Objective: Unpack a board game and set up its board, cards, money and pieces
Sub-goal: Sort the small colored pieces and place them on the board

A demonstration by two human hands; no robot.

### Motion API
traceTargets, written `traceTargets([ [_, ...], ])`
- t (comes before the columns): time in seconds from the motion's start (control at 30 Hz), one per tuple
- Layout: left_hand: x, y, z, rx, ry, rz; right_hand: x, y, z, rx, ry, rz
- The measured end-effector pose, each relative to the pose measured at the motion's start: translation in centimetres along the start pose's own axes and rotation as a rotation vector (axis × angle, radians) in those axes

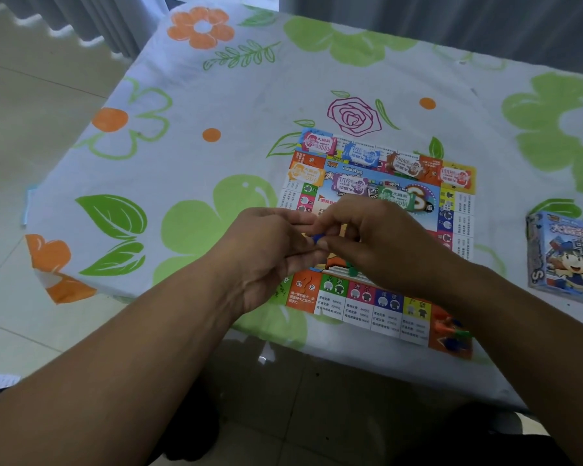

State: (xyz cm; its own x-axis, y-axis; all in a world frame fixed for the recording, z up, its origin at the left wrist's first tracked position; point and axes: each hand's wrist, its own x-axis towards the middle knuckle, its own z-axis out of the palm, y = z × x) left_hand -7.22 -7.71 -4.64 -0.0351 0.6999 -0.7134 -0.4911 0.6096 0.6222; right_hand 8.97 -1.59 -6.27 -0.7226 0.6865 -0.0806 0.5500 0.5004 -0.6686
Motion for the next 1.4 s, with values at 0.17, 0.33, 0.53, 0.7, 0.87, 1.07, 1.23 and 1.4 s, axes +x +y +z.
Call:
traceTargets([
  [0.17,-0.1,-0.1,-0.3,-0.025,0.059,0.013,0.8,0.8,-0.1,0.087,0.064,0.091],
  [0.33,-0.4,0.4,-0.8,-0.044,0.094,0.001,2.0,2.0,0.0,0.114,0.17,0.202],
  [0.53,-0.7,0.7,-0.8,-0.081,0.088,-0.002,2.8,1.9,1.2,-0.06,0.189,0.212],
  [0.7,-0.7,0.9,-1.2,-0.121,0.067,-0.039,2.9,1.6,1.3,-0.057,0.254,0.16],
  [0.87,-0.5,1.0,-0.9,-0.123,0.052,-0.036,2.7,0.3,0.9,0.011,0.293,0.056],
  [1.07,-0.2,0.8,-0.7,-0.144,0.036,-0.021,1.9,-0.9,0.8,0.071,0.113,-0.055],
  [1.23,-0.2,0.6,-0.4,-0.125,0.006,-0.033,1.4,-0.6,1.4,0.015,0.083,-0.08],
  [1.4,-0.5,0.7,-0.4,-0.097,0.05,-0.007,1.4,-0.7,0.7,0.09,0.085,0.007],
])
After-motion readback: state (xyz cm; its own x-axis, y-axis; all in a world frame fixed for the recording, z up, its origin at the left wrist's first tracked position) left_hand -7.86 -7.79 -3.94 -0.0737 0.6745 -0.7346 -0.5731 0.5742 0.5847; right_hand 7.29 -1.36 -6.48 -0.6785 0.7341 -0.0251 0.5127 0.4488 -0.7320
